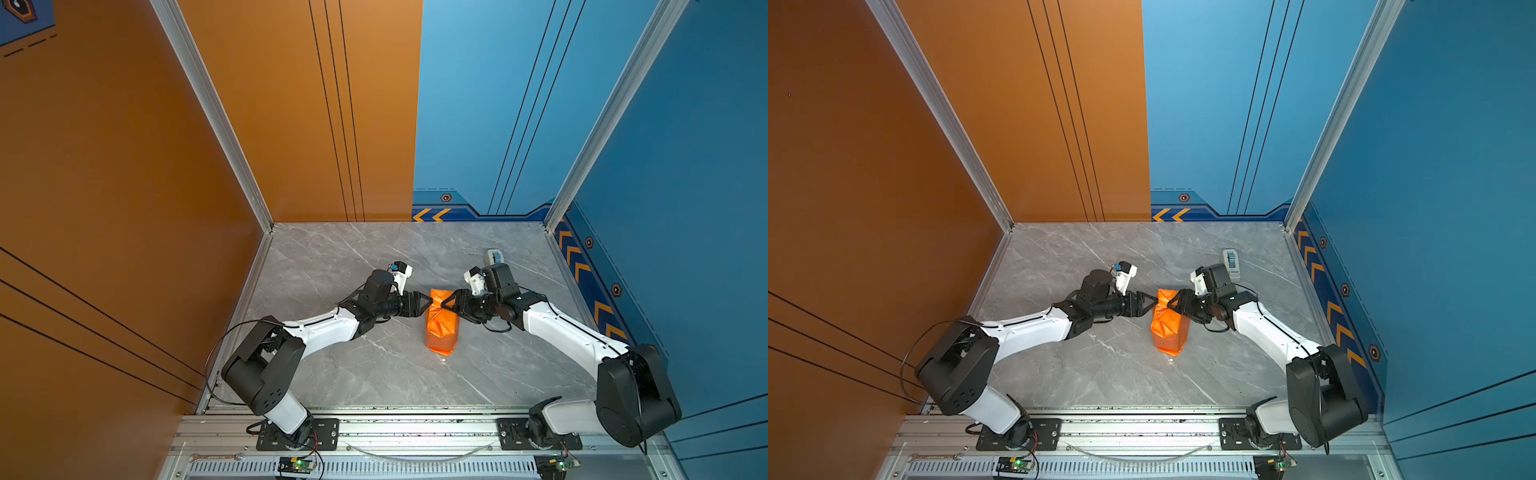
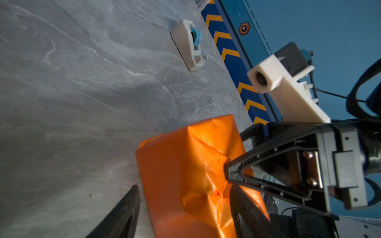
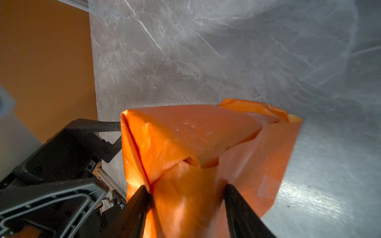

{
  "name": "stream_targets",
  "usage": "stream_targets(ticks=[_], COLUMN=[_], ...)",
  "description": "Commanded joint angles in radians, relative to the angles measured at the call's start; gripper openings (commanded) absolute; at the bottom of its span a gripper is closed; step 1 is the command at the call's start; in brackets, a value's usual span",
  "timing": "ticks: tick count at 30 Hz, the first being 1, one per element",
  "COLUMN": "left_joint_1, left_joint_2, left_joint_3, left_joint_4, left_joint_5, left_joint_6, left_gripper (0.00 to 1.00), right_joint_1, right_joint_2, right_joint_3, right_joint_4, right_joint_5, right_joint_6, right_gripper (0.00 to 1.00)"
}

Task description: Wrap the gift box in paper

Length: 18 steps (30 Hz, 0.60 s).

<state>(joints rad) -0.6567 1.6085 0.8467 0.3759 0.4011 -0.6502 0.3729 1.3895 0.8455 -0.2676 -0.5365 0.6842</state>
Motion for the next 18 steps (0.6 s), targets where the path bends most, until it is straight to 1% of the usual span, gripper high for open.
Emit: stream_targets(ticks=[1,3,8,9,11,13,15,18], left_joint_1=[-0.028,-0.031,-0.059,-0.069,-0.085,-0.093,-0.104,-0.110], left_joint_2=[0.041,0.061,0.077,0.074,0.072,0.068,0.064,0.062], left_joint_3=[-0.016,-0.024,-0.028,-0.024,-0.008,0.002,0.007,0.007], left_joint_4=[0.053,0.050,-0.035,-0.066,-0.140,-0.193,-0.228,-0.261], left_joint_5=[0.004,-0.012,-0.098,-0.123,-0.182,-0.235,-0.275,-0.312], left_joint_6=[-0.028,-0.032,-0.002,0.007,0.030,0.042,0.059,0.070], left_gripper=[0.67,0.64,0.58,0.57,0.56,0.55,0.54,0.54], right_joint_1=[0.005,0.003,-0.011,-0.012,-0.014,-0.015,-0.020,-0.018], right_joint_2=[0.038,0.029,-0.002,-0.009,-0.032,-0.071,-0.126,-0.198], right_joint_3=[-0.051,-0.051,-0.049,-0.047,-0.040,-0.026,-0.006,0.010], right_joint_4=[-0.069,-0.057,-0.055,-0.056,-0.057,-0.086,-0.129,-0.206], right_joint_5=[0.018,0.012,0.013,0.014,0.020,0.037,0.064,0.093], right_joint_6=[0.004,0.009,0.012,0.013,0.013,0.009,-0.002,-0.008], right_gripper=[0.60,0.61,0.63,0.67,0.76,0.82,0.84,0.86])
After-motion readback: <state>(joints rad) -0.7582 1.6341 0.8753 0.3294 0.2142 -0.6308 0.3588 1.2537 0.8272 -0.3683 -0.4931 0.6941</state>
